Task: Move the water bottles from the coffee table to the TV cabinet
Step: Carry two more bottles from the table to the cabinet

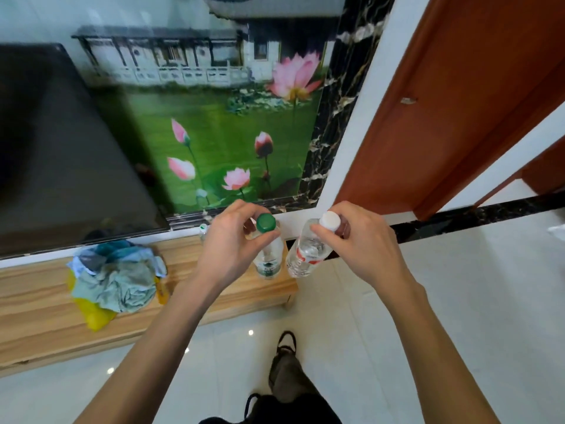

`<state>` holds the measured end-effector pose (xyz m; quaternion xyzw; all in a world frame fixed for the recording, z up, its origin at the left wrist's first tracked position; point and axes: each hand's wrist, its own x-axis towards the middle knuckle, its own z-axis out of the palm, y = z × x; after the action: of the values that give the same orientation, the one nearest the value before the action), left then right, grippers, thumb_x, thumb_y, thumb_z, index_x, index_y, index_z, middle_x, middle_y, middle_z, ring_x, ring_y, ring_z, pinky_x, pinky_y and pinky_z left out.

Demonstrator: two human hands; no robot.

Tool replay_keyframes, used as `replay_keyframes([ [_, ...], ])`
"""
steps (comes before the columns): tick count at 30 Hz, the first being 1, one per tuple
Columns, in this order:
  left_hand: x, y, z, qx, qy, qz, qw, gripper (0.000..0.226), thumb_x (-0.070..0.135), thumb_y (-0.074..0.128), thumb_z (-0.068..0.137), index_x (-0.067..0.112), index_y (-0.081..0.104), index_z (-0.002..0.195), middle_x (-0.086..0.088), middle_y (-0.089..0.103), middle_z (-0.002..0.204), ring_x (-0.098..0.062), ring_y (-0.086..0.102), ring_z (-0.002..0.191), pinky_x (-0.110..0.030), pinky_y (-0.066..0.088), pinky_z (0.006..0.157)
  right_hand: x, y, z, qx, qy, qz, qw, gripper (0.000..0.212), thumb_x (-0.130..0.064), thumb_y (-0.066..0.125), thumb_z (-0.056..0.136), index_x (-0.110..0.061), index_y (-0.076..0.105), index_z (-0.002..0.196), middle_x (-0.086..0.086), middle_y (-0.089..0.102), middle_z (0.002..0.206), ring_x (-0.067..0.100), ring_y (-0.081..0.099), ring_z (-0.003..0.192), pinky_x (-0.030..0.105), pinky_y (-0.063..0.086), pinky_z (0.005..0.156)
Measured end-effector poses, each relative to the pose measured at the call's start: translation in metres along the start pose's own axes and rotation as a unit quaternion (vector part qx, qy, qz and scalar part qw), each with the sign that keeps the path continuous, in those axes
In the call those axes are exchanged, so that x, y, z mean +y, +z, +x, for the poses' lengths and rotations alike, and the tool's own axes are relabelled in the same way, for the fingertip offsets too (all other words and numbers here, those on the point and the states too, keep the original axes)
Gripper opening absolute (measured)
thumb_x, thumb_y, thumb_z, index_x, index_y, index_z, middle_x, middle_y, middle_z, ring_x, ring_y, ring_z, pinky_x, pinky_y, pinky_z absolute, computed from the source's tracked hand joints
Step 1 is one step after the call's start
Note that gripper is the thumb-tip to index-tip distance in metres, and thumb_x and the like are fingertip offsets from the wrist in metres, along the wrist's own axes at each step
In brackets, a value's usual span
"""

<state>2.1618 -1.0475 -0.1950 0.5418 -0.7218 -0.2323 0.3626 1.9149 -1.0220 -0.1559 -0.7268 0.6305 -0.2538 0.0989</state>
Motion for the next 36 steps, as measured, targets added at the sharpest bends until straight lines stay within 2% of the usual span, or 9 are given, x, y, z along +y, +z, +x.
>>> replay_keyframes([
  [3,-0.021,-0.001,0.029,0.004,-0.012,0.007,1.0,0.034,0.039,0.086,0.082,0.023,0.075,0.111,0.011,0.063,0.096,-0.003,0.061,0.079,-0.023,0.051,0.072,0.006,0.017,0.043,-0.032,-0.012,0.002,0.999,0.029,-0.059,0.066,0.09,-0.031,0.058,0.092,-0.014,0.062,0.081,0.008,0.057,0.073,0.024,0.035,0.053],
  [6,-0.041,0.003,0.059,0.008,-0.024,0.022,0.999,0.034,0.037,0.087,0.081,0.022,0.076,0.11,0.009,0.064,0.095,-0.007,0.062,0.078,-0.023,0.05,0.072,0.017,0.04,0.084,-0.053,-0.02,0.002,0.998,0.028,-0.058,0.067,0.09,-0.031,0.059,0.095,-0.014,0.064,0.086,0.01,0.059,0.077,0.027,0.04,0.056],
  [10,-0.071,0.016,0.094,0.007,-0.061,0.029,0.998,0.036,0.034,0.088,0.08,0.022,0.077,0.112,0.012,0.063,0.095,-0.002,0.062,0.077,-0.016,0.049,0.073,0.033,0.069,0.133,-0.086,-0.025,0.0,0.996,0.027,-0.057,0.067,0.09,-0.032,0.059,0.094,-0.014,0.062,0.084,0.009,0.055,0.074,0.019,0.031,0.053],
  [15,-0.118,0.045,0.129,-0.017,-0.098,0.06,0.993,0.038,0.03,0.089,0.079,0.022,0.077,0.115,0.014,0.061,0.096,0.002,0.06,0.076,-0.009,0.049,0.074,0.054,0.118,0.183,-0.133,-0.055,-0.024,0.989,0.028,-0.056,0.067,0.09,-0.029,0.061,0.095,-0.01,0.066,0.087,0.015,0.063,0.078,0.029,0.042,0.059],
  [19,-0.155,0.077,0.154,-0.033,-0.111,0.074,0.99,0.038,0.029,0.088,0.081,0.019,0.076,0.116,0.011,0.062,0.1,-0.01,0.061,0.078,-0.024,0.053,0.075,0.073,0.166,0.211,-0.159,-0.108,-0.067,0.979,0.036,-0.057,0.063,0.093,-0.022,0.065,0.099,-0.003,0.07,0.092,0.024,0.068,0.084,0.032,0.044,0.061],
  [24,-0.209,0.114,0.17,-0.057,-0.094,0.109,0.988,0.04,0.022,0.089,0.08,0.01,0.075,0.116,-0.009,0.071,0.105,-0.029,0.07,0.086,-0.041,0.059,0.077,0.107,0.235,0.234,-0.166,-0.129,-0.07,0.975,0.039,-0.055,0.066,0.093,-0.017,0.067,0.102,0.001,0.072,0.091,0.025,0.07,0.082,0.034,0.051,0.062],
  [29,-0.285,0.15,0.172,-0.063,-0.093,0.12,0.986,0.038,0.022,0.09,0.079,0.014,0.076,0.113,-0.006,0.072,0.104,-0.025,0.069,0.084,-0.036,0.057,0.076,0.146,0.317,0.24,-0.162,-0.088,-0.036,0.982,0.035,-0.053,0.071,0.09,-0.021,0.064,0.104,-0.002,0.071,0.092,0.019,0.066,0.08,0.029,0.047,0.065],
  [32,-0.332,0.172,0.17,-0.067,-0.098,0.137,0.983,0.039,0.027,0.088,0.081,0.015,0.075,0.115,-0.006,0.071,0.104,-0.028,0.067,0.092,-0.043,0.056,0.078,0.17,0.368,0.239,-0.177,-0.048,-0.015,0.983,0.034,-0.056,0.071,0.089,-0.027,0.061,0.105,-0.008,0.07,0.094,0.007,0.056,0.08,0.025,0.043,0.069],
  [36,-0.387,0.201,0.162,-0.052,-0.102,0.15,0.982,0.037,0.025,0.088,0.081,0.01,0.076,0.113,-0.009,0.073,0.102,-0.033,0.065,0.094,-0.044,0.053,0.084,0.194,0.426,0.238,-0.191,-0.03,0.0,0.981,0.035,-0.055,0.07,0.089,-0.026,0.064,0.109,-0.008,0.071,0.101,0.003,0.056,0.085,0.025,0.048,0.07],
])
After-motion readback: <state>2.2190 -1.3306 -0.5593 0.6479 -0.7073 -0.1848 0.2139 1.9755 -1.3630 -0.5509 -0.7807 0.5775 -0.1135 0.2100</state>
